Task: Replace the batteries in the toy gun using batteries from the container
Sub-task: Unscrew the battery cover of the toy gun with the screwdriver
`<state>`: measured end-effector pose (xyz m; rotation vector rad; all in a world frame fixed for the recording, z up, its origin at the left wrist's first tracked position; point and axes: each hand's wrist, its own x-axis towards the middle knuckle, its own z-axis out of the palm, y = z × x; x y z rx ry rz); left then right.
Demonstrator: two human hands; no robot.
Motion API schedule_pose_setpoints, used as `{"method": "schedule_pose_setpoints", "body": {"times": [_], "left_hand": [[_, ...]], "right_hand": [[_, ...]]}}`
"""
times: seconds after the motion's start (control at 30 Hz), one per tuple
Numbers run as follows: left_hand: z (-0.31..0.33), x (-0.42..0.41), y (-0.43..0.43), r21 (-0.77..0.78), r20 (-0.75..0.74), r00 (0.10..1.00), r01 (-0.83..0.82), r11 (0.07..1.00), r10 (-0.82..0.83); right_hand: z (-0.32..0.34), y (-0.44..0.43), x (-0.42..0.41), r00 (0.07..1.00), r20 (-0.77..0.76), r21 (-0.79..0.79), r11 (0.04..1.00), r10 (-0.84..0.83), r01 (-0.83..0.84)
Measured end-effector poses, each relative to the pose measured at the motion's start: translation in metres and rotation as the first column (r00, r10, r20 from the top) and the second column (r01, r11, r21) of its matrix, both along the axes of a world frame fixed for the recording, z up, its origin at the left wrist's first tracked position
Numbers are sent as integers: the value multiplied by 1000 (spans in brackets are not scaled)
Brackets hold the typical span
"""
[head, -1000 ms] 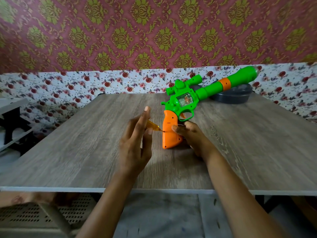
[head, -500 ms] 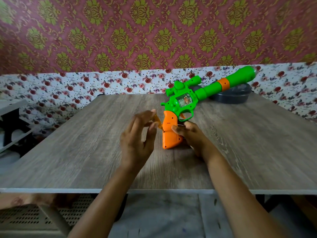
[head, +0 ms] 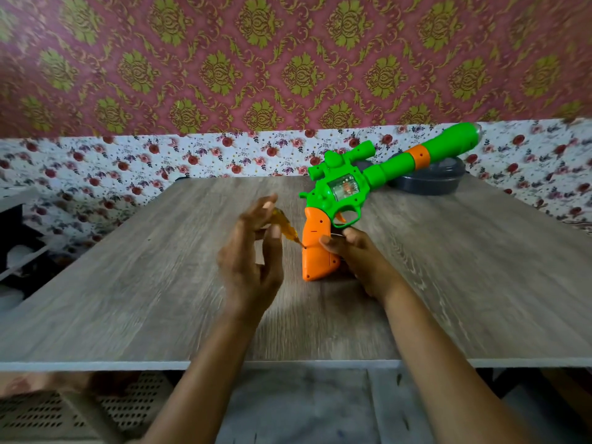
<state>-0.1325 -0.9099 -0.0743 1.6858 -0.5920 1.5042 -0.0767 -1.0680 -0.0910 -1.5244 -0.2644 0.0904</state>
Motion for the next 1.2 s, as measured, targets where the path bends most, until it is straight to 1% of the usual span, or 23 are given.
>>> {"method": "schedule_pose_setpoints", "body": {"times": [0.1, 0.23, 0.33, 0.47, 0.67, 0.8, 0.9, 1.0, 1.1, 1.2], "left_hand": [[-4, 0, -3, 103, 22, 998, -61, 993, 59], [-2, -2, -5, 145, 43, 992, -122, 982, 116], [-2, -4, -6, 136, 50, 991, -129, 982, 123], [-2, -4, -4, 86, 52, 997, -55, 995, 50], [-4, -1, -2, 44, 56, 992, -117, 992, 115], [-4, -1, -3, 75, 77, 994, -79, 994, 73], [-4, -2, -6, 47, 29, 999, -37, 998, 36], [-4, -1, -3, -10, 28, 999, -39, 999, 40], [-4, 1, -1, -24, 44, 995, -92, 995, 93], [-4, 1, 0, -36, 40, 997, -68, 997, 69]], "right_hand": [[0, -1, 1, 1000, -7, -20, 1000, -22, 22], [1, -1, 0, 999, -13, -35, 999, -37, 37], [1, 0, 1, 999, -19, -39, 999, -38, 38], [-1, -2, 3, 998, -33, -51, 998, -48, 47], [0, 0, 3, 1000, -9, -34, 999, -26, 26], [1, 0, 2, 1000, 0, -49, 998, -31, 31], [2, -1, 2, 1000, 12, -48, 998, -27, 28], [1, -2, 3, 1000, 22, -61, 998, -21, 23], [1, -1, 3, 999, 32, -43, 999, 1, 0], [1, 0, 2, 999, 31, -34, 999, -7, 8]]}}
